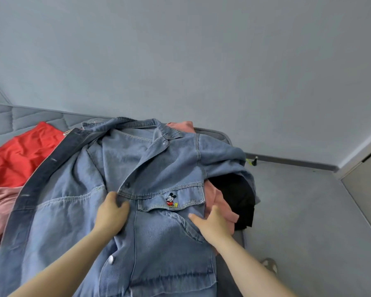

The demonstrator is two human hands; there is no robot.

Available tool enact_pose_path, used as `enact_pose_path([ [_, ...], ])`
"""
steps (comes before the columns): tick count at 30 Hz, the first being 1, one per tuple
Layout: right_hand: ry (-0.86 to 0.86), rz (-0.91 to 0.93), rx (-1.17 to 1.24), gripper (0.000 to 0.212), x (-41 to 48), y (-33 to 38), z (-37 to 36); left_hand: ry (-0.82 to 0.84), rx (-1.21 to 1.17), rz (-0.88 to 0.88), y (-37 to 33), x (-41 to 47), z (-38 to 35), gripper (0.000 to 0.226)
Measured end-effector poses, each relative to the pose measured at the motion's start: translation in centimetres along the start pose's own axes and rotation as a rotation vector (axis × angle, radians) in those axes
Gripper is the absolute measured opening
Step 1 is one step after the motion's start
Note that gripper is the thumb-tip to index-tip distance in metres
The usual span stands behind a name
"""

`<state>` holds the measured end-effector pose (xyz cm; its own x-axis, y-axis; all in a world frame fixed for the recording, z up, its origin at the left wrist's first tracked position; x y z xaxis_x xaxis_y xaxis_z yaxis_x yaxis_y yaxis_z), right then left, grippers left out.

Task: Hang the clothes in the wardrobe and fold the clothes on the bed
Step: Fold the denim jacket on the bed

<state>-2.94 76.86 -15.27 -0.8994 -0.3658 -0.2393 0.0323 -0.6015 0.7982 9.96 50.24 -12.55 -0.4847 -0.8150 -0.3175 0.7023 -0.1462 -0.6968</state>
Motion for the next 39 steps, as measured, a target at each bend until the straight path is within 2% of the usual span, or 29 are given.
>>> enact_pose_path([
  [2, 0.067, 0.018, -0.008, 0.036, -0.8, -0.3, -0.3, 0.098, -0.031, 0.054, 0.8, -0.8, -0.4, 0.028],
  [5, 0.001, 0.088, 0.138, 0.030, -1.7, 0.6, 1.3, 0.092, -0.147, 0.014, 1.0, -1.6, 0.8, 0.014],
  [8, -0.009, 0.035, 0.426, 0.020, -2.4, 1.4, 2.8, 0.016, -0.154, -0.080, 0.3, -1.9, 2.0, 0.008],
  [10, 0.080, -0.071, 0.456, 0.031, -3.5, 0.4, 2.2, 0.067, -0.080, -0.053, 0.7, -2.4, 1.4, 0.015],
  [13, 0.271, -0.273, 0.404, 0.061, -6.3, -3.0, 0.2, 0.220, -0.034, 0.082, 2.8, -3.7, -0.2, 0.039],
  [15, 0.284, -0.285, 0.376, 0.065, -7.8, -4.6, -0.1, 0.313, -0.039, 0.149, 4.1, -4.9, -0.5, 0.043],
  [19, 0.326, -0.171, 0.185, 0.034, -9.4, -5.0, 0.8, 0.497, 0.015, 0.200, 5.8, -6.7, -1.0, 0.043],
  [21, 0.315, -0.147, 0.302, 0.023, -10.2, -4.4, 0.8, 0.499, 0.037, 0.170, 6.3, -7.4, -0.8, 0.034],
  [23, 0.310, -0.181, 0.536, 0.017, -11.2, -3.8, 0.7, 0.476, -0.088, 0.163, 6.3, -7.7, 0.0, 0.027],
  [26, 0.324, -0.186, 0.687, 0.015, -12.0, -3.4, 1.8, 0.477, -0.264, 0.166, 5.9, -7.7, 1.0, 0.025],
  [27, 0.299, -0.160, 0.664, 0.015, -12.0, -3.3, 2.3, 0.451, -0.210, 0.126, 5.8, -7.6, 1.1, 0.023],
  [28, 0.247, -0.120, 0.536, 0.015, -12.0, -3.6, 3.1, 0.399, -0.075, 0.059, 5.7, -7.6, 1.1, 0.020],
  [30, 0.121, -0.048, 0.081, 0.025, -11.7, -4.9, 4.7, 0.284, 0.251, -0.073, 5.7, -8.0, 0.5, 0.019],
  [31, 0.103, -0.034, -0.070, 0.028, -11.7, -5.5, 4.7, 0.251, 0.343, -0.111, 6.0, -8.3, -0.1, 0.021],
  [34, 0.114, -0.082, -0.164, 0.031, -12.1, -7.8, 3.4, 0.217, 0.378, -0.114, 7.8, -8.4, -1.4, 0.026],
  [36, 0.071, -0.049, -0.282, 0.029, -12.1, -8.0, 3.1, 0.206, 0.401, -0.130, 8.3, -8.2, -1.6, 0.029],
  [39, 0.055, -0.028, -0.327, 0.037, -12.0, -7.4, 2.8, 0.250, 0.324, -0.130, 8.3, -8.0, -1.4, 0.034],
])
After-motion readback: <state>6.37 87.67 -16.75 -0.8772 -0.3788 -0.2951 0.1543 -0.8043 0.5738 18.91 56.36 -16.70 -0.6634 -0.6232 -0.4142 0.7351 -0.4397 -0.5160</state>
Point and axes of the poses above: each hand's wrist, its own x-axis towards the middle knuckle, its own z-axis out of the back of the hand, y = z × x, the point moved 8 cm from there along x, towards the middle knuckle, and after that the axes turned 9 degrees about z, right-handed, at the moved point
